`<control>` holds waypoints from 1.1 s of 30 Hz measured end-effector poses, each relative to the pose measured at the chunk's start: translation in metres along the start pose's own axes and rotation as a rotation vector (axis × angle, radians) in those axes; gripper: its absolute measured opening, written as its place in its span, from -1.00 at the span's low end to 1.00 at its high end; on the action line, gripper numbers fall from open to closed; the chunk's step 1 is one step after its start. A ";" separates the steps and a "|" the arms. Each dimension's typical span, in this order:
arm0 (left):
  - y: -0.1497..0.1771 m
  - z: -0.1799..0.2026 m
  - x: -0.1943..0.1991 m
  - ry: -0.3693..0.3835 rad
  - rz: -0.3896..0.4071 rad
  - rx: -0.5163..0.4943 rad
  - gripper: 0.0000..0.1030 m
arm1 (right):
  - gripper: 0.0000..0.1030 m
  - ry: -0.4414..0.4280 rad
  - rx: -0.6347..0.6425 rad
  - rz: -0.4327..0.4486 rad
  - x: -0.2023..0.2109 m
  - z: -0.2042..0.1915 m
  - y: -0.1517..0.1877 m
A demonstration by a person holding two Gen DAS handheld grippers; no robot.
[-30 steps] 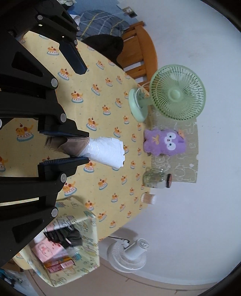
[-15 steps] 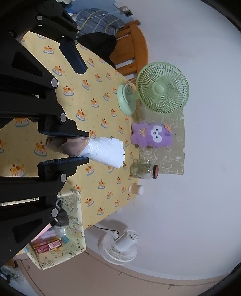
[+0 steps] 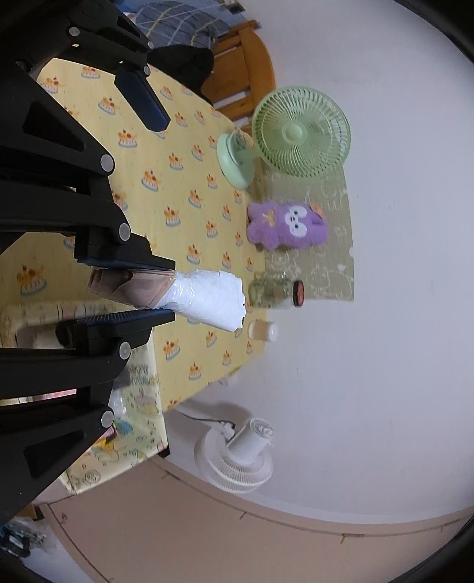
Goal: Organize soft objects
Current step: 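Carry the white rolled cloth with the right tool over the patterned box, then lower the white rolled cloth into the box and open the right tool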
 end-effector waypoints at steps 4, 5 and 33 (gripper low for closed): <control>-0.001 0.017 -0.007 0.016 -0.003 -0.012 0.69 | -0.57 0.024 -0.019 -0.005 -0.003 0.021 0.001; -0.002 0.022 -0.009 0.021 -0.003 -0.015 0.69 | -0.57 0.030 -0.021 -0.005 -0.003 0.026 0.002; 0.025 0.088 -0.061 0.071 -0.145 -0.141 0.70 | 0.22 0.160 -0.162 -0.141 -0.040 0.107 0.049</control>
Point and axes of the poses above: each gripper's, at about its wrist camera, not at the fingertips, and x roughly against the way its jaws point, z to its right, y to its underside, the point moved 1 cm from there along -x, roughly the way its jaws point, and after that the axes turned 7 degrees about z, right-handed, at the moved point
